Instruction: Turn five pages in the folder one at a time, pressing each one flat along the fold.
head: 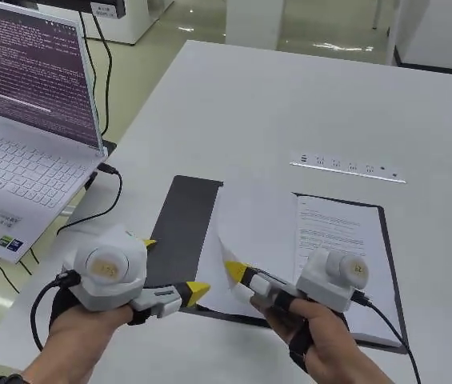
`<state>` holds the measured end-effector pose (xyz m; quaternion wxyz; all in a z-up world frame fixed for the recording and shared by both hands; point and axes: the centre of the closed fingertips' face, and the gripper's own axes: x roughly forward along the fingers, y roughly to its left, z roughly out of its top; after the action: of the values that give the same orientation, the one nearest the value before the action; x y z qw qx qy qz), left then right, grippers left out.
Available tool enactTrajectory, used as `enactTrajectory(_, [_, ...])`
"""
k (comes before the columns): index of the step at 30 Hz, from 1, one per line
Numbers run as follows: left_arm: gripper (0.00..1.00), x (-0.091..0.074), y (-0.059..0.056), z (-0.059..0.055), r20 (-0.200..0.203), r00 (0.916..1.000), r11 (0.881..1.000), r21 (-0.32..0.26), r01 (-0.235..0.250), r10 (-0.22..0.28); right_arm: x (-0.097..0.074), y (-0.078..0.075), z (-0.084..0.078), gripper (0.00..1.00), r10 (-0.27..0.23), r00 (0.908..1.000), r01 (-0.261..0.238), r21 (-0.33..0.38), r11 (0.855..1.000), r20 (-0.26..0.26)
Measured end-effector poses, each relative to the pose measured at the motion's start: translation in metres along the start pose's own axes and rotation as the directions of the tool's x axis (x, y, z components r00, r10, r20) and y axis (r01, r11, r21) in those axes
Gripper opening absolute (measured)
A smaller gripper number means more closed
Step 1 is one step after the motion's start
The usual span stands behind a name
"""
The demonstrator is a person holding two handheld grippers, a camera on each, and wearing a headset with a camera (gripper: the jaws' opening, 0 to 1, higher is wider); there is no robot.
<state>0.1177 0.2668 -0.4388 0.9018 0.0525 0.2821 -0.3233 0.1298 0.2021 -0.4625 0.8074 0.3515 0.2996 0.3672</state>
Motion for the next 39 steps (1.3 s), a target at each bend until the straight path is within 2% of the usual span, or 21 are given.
enactTrajectory(14, [0.71,0.003,0.003,-0.006,-0.013,0.9999,1.0,-0.012,0.006,-0.006,0.024,-0.018,-0.021,0.0,-0.033,0.9984,0.035,0.046,0.998,-0.046])
enactTrajectory(22, [0.7,0.006,0.0,-0.004,-0.011,0.9998,1.0,-0.008,0.015,-0.015,0.032,-0.034,-0.031,0.0,-0.078,0.995,0.082,0.061,0.995,-0.062])
enactTrajectory(26, [0.71,0.006,-0.004,-0.005,-0.016,0.9995,1.0,0.001,0.026,-0.026,0.037,-0.036,-0.037,0.0,-0.084,0.9932,0.089,0.062,0.994,-0.08])
enactTrajectory(33, [0.71,0.004,-0.005,-0.005,-0.011,0.9995,1.0,-0.005,0.03,-0.03,0.046,-0.043,-0.052,0.02,-0.102,0.9867,0.111,0.069,0.991,-0.127])
enactTrajectory(39, [0.7,0.003,-0.003,-0.007,-0.015,0.9995,1.0,-0.007,0.026,-0.027,0.048,-0.051,-0.064,0.11,-0.127,0.9766,0.14,0.066,0.988,-0.174])
